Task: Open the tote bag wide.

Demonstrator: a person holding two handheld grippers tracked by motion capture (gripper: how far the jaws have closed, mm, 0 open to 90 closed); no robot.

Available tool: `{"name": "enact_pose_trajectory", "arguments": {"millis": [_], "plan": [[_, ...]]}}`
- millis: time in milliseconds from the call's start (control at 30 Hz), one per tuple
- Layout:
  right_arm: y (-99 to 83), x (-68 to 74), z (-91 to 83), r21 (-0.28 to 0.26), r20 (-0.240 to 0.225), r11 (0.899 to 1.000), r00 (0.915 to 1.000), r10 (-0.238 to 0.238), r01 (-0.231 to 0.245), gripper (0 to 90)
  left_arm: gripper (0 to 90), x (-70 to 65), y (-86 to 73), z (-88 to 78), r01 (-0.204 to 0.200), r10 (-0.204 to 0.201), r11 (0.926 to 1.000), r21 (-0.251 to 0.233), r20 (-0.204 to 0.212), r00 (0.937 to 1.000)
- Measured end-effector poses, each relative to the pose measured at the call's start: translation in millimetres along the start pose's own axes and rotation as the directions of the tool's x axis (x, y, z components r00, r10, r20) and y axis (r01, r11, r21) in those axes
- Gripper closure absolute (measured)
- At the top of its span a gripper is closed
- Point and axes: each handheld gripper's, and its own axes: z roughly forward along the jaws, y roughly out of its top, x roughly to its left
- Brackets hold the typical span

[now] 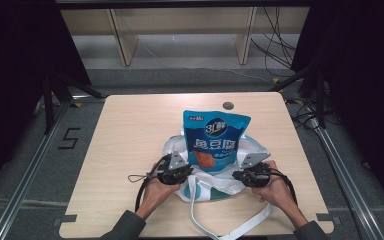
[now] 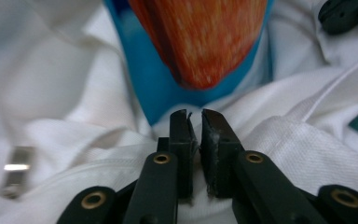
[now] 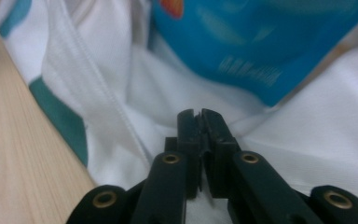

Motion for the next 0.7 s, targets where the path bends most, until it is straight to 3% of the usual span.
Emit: {"name": "enact_pose_trajectory", "arguments": {"millis": [100,133,300,367,433,467,500,533,567,600,700], "plan": [[4.9,-6.2,-18.7,-0.062,0.030,0.998,0.9992,0.026,-0.024,85.4,79.3,10.5,4.8,-19.0,0.011,-0.011,0.9997,-0.022,-0.030,0.9995],[5.1,-8.4,-24.2,-0.086,0.050,0.996,0.9980,0.037,-0.033,85.2,78.6,12.8,2.8,-22.1,0.039,-0.040,0.9989,-0.028,-0.037,0.9985],[-2.6,-14.7,-26.3,-0.067,0.095,0.996,0.9933,0.066,-0.060,84.6,78.5,18.4,-10.5,-25.6,0.105,-0.105,0.9944,0.008,-0.031,0.9940],[-8.0,-16.4,-20.2,-0.019,0.109,0.997,0.9909,0.079,-0.077,85.1,78.9,17.9,-12.7,-21.9,0.085,-0.084,0.9963,0.016,-0.027,0.9961],[-13.2,-19.1,-11.3,0.008,0.094,0.995,0.9903,0.102,-0.103,85.9,79.8,16.2,-12.8,-18.7,0.071,-0.070,0.9972,0.024,-0.038,0.9968],[-14.2,-20.3,-8.9,0.019,0.091,0.995,0.9909,0.100,-0.102,86.2,80.5,15.0,-13.8,-16.7,0.083,-0.082,0.9962,0.026,-0.037,0.9959],[-14.2,-20.7,-7.2,0.025,0.088,0.994,0.9911,0.101,-0.103,86.5,81.2,15.6,-14.8,-14.6,0.064,-0.063,0.9975,0.029,-0.039,0.9973],[-15.0,-20.0,-2.3,-0.016,0.108,0.995,0.9887,0.104,-0.103,86.7,82.0,16.2,-16.6,-12.4,0.052,-0.051,0.9977,0.042,-0.038,0.9980],[-13.5,-20.4,-4.4,0.027,0.097,0.994,0.9901,0.102,-0.105,86.9,83.2,16.3,-19.0,-9.5,0.064,-0.062,0.9973,0.036,-0.041,0.9972],[-14.1,-20.4,-0.1,0.003,0.104,0.994,0.9888,0.107,-0.108,87.1,84.5,15.3,-21.0,-6.7,0.090,-0.089,0.9953,0.036,-0.045,0.9950],[-11.8,-23.9,6.4,0.030,0.117,0.995,0.9887,0.093,-0.097,88.0,87.4,17.3,-21.7,-0.5,0.049,-0.046,0.9979,0.043,-0.062,0.9970]]}}
